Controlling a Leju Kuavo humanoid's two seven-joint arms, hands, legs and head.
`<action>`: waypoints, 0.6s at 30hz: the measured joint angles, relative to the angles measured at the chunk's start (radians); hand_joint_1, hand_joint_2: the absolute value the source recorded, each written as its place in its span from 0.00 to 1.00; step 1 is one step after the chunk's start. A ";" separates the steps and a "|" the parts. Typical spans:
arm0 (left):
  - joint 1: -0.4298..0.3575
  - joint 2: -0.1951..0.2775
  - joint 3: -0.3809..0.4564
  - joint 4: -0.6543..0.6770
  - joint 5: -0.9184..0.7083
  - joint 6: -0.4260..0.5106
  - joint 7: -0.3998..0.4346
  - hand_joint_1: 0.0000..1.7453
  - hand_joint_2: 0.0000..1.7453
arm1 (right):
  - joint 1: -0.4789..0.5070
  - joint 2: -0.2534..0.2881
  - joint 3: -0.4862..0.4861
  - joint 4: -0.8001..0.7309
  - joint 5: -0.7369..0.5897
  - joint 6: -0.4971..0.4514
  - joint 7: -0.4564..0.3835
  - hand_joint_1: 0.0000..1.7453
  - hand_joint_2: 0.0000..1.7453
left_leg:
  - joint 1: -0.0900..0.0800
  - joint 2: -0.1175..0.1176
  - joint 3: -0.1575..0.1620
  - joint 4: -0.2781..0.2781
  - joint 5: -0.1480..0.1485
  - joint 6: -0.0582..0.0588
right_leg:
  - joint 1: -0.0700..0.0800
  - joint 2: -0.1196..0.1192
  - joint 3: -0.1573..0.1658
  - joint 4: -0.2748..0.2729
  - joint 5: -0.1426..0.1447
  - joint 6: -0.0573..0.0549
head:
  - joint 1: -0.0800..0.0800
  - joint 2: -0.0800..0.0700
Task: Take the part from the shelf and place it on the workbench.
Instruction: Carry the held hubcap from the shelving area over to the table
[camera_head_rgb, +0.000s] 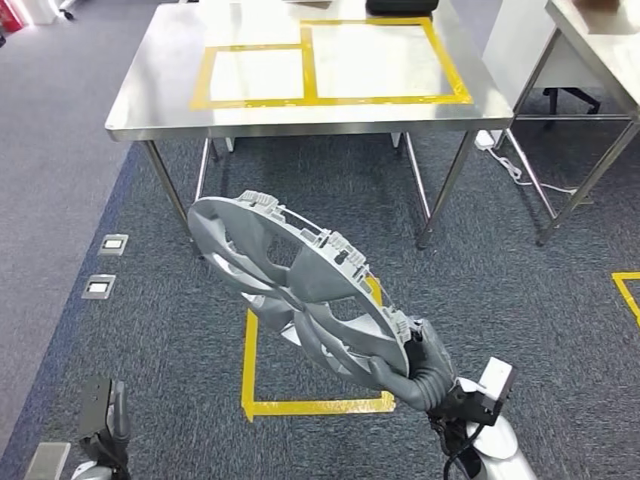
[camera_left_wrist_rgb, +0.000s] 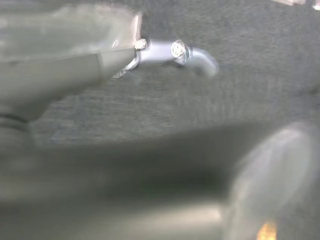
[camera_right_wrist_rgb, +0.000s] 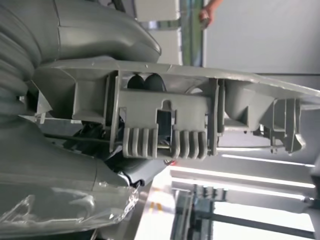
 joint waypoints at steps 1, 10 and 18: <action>-0.003 0.000 -0.001 -0.001 -0.001 0.002 0.001 0.00 0.00 | 0.001 -0.001 -0.005 -0.002 0.003 -0.005 0.002 1.00 1.00 | 0.003 -0.001 0.013 -0.016 -0.017 0.006 | 0.000 -0.001 -0.003 0.008 0.007 0.006 | -0.001 0.000; 0.000 0.001 -0.006 -0.001 0.002 0.006 0.007 0.00 0.00 | 0.007 -0.017 -0.045 -0.010 0.025 -0.018 -0.028 1.00 1.00 | 0.024 -0.009 0.196 -0.106 -0.105 0.011 | -0.005 -0.025 -0.251 0.228 -0.057 0.034 | 0.017 0.000; -0.018 0.005 -0.007 -0.008 0.016 0.016 0.015 0.00 0.00 | -0.011 -0.025 -0.081 -0.042 0.031 -0.019 -0.044 1.00 1.00 | 0.024 -0.007 0.301 -0.091 -0.162 -0.034 | -0.002 -0.037 -0.237 0.027 0.196 -0.018 | 0.019 0.000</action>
